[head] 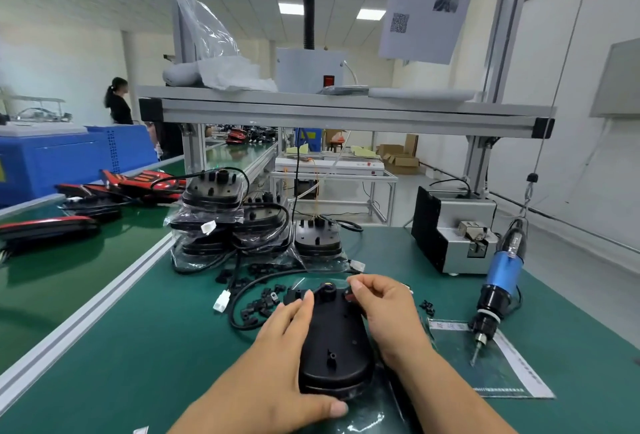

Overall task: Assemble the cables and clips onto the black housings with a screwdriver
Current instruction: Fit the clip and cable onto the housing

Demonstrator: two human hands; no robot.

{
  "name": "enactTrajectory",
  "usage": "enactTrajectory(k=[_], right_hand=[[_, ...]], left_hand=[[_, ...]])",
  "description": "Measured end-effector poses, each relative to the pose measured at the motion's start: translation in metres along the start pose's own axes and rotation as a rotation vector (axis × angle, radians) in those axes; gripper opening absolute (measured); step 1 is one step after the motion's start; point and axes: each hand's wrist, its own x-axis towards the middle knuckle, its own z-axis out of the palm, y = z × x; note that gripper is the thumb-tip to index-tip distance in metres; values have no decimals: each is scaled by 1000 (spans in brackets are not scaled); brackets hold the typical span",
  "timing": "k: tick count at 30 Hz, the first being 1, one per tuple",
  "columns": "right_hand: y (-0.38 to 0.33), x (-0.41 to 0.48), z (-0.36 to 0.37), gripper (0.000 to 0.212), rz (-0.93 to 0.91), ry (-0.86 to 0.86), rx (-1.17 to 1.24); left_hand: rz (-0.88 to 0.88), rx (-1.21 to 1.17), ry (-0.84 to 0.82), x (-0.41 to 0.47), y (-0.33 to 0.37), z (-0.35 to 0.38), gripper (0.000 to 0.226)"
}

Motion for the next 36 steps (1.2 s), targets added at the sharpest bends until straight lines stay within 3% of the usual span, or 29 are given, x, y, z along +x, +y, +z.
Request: enactTrajectory(k=[5, 7, 9, 12, 17, 28, 36], right_hand=[[-14, 8, 3, 19, -122, -69, -165], [-25, 17, 5, 18, -165, -141, -224], [-31, 26, 10, 13, -162, -213, -274], [-31, 39, 19, 6, -145, -267, -319], [-20, 51, 28, 12, -112, -348, -340], [-9, 52, 25, 18, -96, -406, -216], [-6, 55, 25, 18, -125, -401, -256]], left_hand=[[-32, -17, 4, 5, -5, 2, 146], [-20, -47, 23, 12, -13, -10, 141], [-13, -84, 135, 27, -19, -25, 112], [-55, 74, 290, 58, -21, -35, 55], [-66, 125, 190, 89, -27, -31, 16], [-22, 87, 359, 87, -37, -15, 15], [0, 78, 338, 82, -38, -13, 16]])
